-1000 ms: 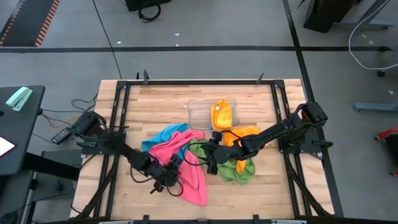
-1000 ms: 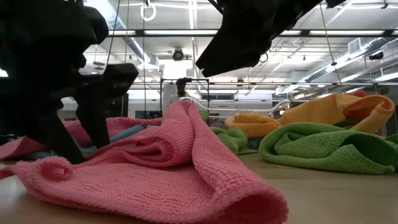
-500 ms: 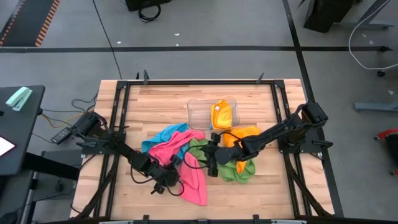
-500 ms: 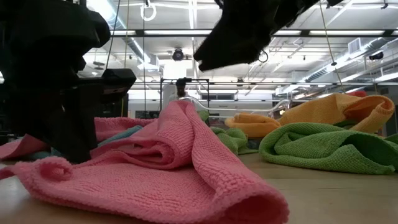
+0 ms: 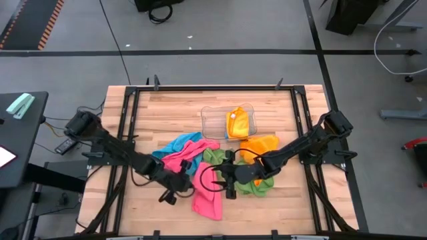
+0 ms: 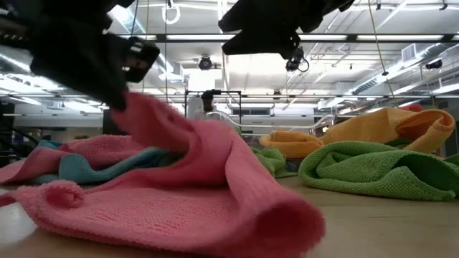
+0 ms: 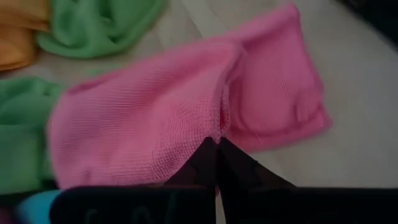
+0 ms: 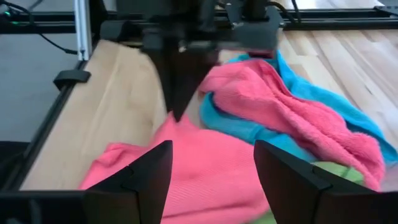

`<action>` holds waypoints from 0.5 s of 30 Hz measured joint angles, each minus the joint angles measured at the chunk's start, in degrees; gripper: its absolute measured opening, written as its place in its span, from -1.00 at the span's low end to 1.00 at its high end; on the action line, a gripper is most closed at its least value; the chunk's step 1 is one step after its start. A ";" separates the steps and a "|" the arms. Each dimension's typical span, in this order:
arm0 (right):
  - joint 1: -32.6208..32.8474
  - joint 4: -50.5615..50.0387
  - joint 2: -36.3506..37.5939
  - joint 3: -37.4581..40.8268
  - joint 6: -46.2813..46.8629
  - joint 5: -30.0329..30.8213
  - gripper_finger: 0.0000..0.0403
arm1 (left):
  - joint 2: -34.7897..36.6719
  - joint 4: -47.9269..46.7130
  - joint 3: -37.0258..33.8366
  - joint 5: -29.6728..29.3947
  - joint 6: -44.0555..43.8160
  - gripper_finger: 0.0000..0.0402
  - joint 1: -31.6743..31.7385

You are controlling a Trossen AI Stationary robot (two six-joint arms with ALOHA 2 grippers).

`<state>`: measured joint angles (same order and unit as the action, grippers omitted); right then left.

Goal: Fold microfiber towels
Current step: Fold the bottom pink microfiber cloth

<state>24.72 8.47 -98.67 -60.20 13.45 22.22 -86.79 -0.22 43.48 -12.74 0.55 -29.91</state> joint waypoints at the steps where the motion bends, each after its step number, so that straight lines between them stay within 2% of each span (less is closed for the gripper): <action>1: 0.29 0.71 0.00 0.00 -0.33 0.16 0.16 | 0.83 -0.23 -0.02 0.12 -0.59 -0.95 0.48; 6: 1.04 1.55 -0.02 0.00 -0.87 1.28 0.16 | 3.23 -0.14 0.00 0.09 -1.82 -0.96 2.49; 10: 0.95 2.27 -0.02 0.00 0.10 1.46 0.16 | 3.31 -0.17 0.06 -1.84 -1.12 -0.93 2.88; 15: 0.95 2.73 -0.07 0.00 0.35 1.90 0.16 | 3.31 -0.57 2.06 -3.13 0.57 -0.97 3.20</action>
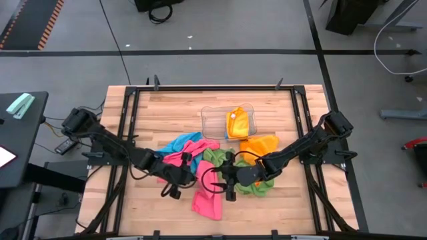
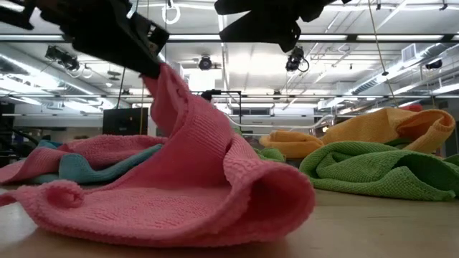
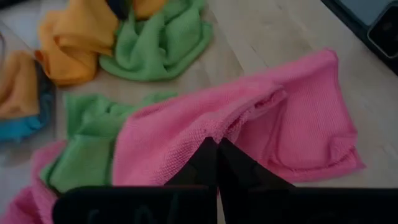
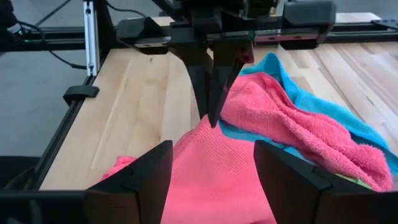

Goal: Fold microfiber towels
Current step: Fold the bottom pink microfiber cloth

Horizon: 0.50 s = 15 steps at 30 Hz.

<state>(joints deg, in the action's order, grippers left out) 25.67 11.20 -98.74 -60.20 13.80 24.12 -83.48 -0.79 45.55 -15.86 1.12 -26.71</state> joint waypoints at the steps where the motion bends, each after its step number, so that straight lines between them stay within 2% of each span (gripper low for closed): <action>1: -0.02 0.19 0.00 0.00 0.02 0.09 0.16 | 0.00 -0.03 0.50 -0.08 0.89 -0.97 0.06; 6: -0.02 0.83 0.00 0.00 0.18 1.38 0.16 | 0.00 -2.36 3.06 -0.30 2.98 -0.92 0.06; 15: 0.02 2.06 -1.61 0.07 1.03 1.57 0.16 | 0.00 -5.46 5.86 -4.53 4.04 -0.94 0.28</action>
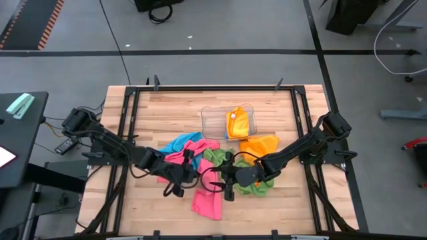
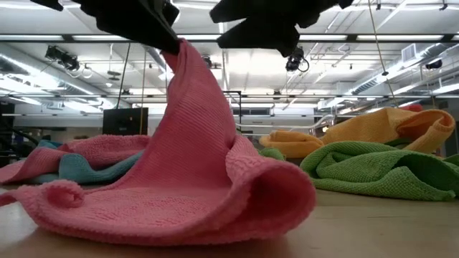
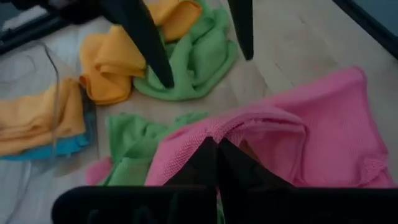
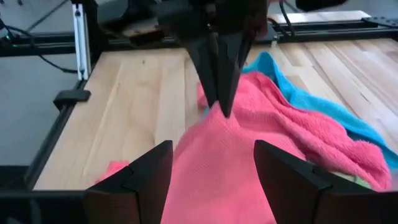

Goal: Fold microfiber towels
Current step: Fold the bottom pink microfiber cloth

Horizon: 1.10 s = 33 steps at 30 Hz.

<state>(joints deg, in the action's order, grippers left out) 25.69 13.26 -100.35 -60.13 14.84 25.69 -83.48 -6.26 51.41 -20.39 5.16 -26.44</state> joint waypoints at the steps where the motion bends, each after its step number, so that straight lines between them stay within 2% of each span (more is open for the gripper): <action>1: -0.03 0.01 -0.11 -0.09 -0.17 -0.01 0.16 | 0.00 0.10 0.03 -0.04 1.01 -0.92 -0.02; 7: -0.05 -1.34 0.62 -0.08 -1.34 -0.77 0.16 | 0.00 -1.05 0.01 -2.26 6.47 -0.96 -0.17; 13: -2.20 -5.43 1.16 -0.25 1.52 -9.61 0.16 | 0.00 -3.00 0.01 -3.00 21.60 -0.91 -1.48; 17: -4.89 -8.56 1.29 -0.29 5.93 -16.17 0.16 | 0.00 -7.56 0.01 -3.02 25.50 -0.92 -3.60; 21: -6.59 -10.70 0.87 -0.27 6.70 -17.66 0.16 | 0.00 -15.17 0.01 -2.96 25.96 -0.97 -6.19; 25: -9.62 -10.67 0.85 -0.22 6.70 -18.14 0.16 | 0.00 -20.69 0.01 -3.03 23.38 -0.90 -7.10; 33: -12.41 -7.32 0.09 -0.20 5.64 -18.86 0.16 | 0.00 -26.29 0.00 -2.85 11.50 -0.96 -6.41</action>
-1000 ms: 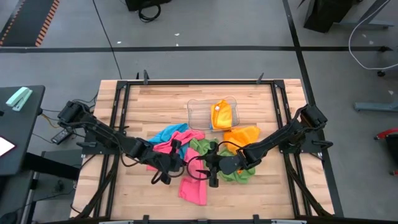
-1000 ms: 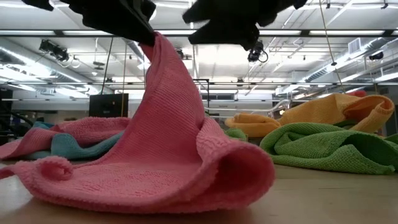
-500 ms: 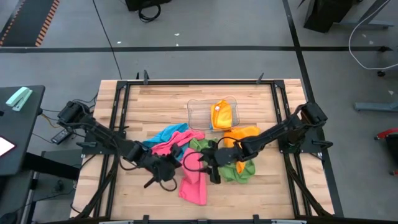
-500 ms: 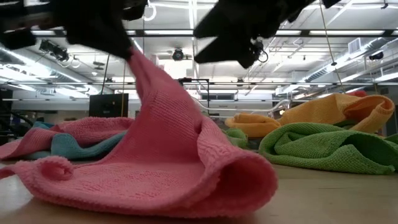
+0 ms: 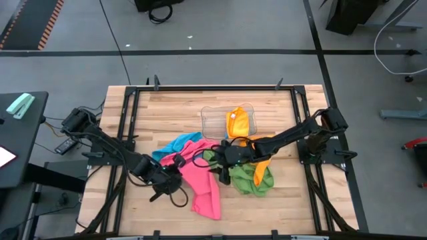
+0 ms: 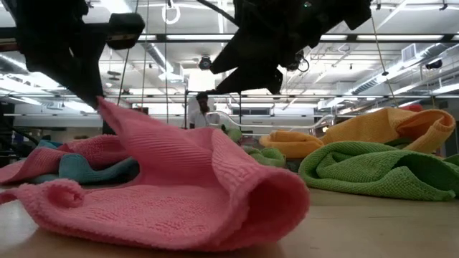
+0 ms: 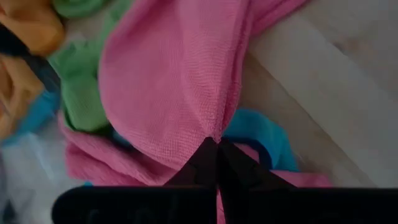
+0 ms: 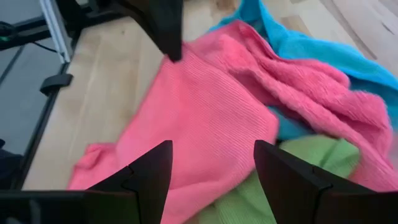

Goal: Fold microfiber towels
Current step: Fold the bottom pink microfiber cloth

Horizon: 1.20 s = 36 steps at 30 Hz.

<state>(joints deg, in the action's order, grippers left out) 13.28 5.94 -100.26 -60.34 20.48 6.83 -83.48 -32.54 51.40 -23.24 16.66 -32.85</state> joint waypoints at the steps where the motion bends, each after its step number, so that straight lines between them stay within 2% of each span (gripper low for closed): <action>1: 0.03 1.15 -0.46 0.00 -0.30 -0.01 0.17 | 0.00 -0.29 -0.01 0.04 -1.06 -0.96 -0.01; 6: -0.07 3.32 -2.78 0.01 -0.45 -0.12 0.16 | 0.00 -0.32 -0.01 0.13 -2.57 -0.89 -0.58; 10: -0.17 3.53 -5.71 -1.78 0.43 -1.47 0.16 | 0.00 -0.45 -0.01 0.13 -2.54 -0.93 -1.24; 14: -0.03 1.68 -9.68 -6.28 -0.44 -3.02 0.16 | 0.00 -0.87 -0.03 0.13 -2.56 -0.96 -1.58; 19: -0.53 -4.41 -13.16 -13.66 -4.17 -3.10 0.16 | 0.00 -3.09 -0.03 0.13 -4.33 -0.88 -1.78; 25: -2.56 -10.00 -13.11 -17.71 -7.95 -3.10 0.16 | 0.00 -6.36 -0.06 0.11 -6.00 -0.96 -1.78; 32: -6.27 -10.21 -11.78 -17.97 -14.56 -3.09 0.17 | 0.00 -7.18 -1.27 0.11 -7.10 -0.86 -1.68; 36: -8.74 -8.84 -11.70 -17.94 -18.76 -3.08 0.16 | 0.00 -7.14 -3.58 0.10 -7.12 -0.92 -1.61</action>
<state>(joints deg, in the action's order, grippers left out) 4.54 -2.90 -111.96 -78.28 1.72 3.75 -83.48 -39.68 47.83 -23.15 9.54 -34.46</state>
